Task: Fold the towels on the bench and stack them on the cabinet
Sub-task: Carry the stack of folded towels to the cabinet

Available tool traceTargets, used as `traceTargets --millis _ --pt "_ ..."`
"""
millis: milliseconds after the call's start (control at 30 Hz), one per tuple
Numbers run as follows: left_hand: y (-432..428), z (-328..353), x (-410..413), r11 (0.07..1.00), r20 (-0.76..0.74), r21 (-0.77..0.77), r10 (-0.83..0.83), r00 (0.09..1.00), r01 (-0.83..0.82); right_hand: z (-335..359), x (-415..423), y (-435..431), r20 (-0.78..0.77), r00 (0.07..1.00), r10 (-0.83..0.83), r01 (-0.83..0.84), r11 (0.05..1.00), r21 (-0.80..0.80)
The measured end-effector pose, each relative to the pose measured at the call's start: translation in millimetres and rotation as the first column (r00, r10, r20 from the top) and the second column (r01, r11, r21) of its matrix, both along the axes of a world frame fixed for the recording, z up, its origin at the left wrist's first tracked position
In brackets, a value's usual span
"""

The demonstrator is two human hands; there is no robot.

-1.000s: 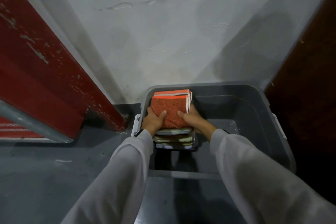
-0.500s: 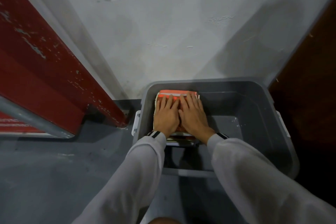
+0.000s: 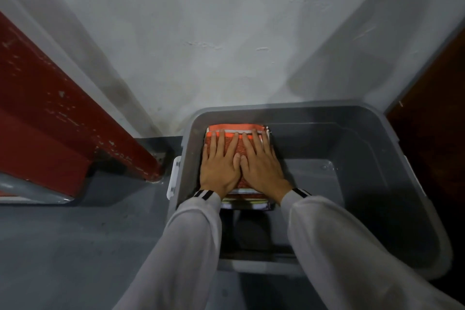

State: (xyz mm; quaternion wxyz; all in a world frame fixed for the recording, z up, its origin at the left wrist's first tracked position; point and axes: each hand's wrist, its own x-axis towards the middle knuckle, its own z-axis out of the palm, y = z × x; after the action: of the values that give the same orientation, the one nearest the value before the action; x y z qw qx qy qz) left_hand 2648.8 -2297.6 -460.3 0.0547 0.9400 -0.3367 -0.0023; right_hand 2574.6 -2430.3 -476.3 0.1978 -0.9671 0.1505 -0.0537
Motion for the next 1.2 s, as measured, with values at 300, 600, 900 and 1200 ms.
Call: traceTargets --millis 300,600,900,1200 --pt "6.3 3.6 -2.4 0.997 -0.076 0.081 0.008 0.997 -0.002 12.4 -4.0 8.3 -0.137 0.991 0.014 -0.010 1.000 0.025" --pt "-17.1 106.8 -11.7 0.991 -0.137 0.132 -0.003 0.991 0.021 94.4 -6.8 -3.2 -0.368 0.930 0.016 -0.029 0.999 -0.029" --pt "-43.6 357.6 -41.0 0.991 -0.253 0.069 -0.095 0.963 0.116 355.8 -33.5 -17.8 -0.338 0.941 0.004 -0.037 0.995 -0.093" --pt "-112.8 714.3 -92.1 0.989 -0.379 -0.033 -0.144 0.914 0.142 727.0 -97.8 -76.2 -0.331 0.936 -0.122 0.051 0.975 -0.216"
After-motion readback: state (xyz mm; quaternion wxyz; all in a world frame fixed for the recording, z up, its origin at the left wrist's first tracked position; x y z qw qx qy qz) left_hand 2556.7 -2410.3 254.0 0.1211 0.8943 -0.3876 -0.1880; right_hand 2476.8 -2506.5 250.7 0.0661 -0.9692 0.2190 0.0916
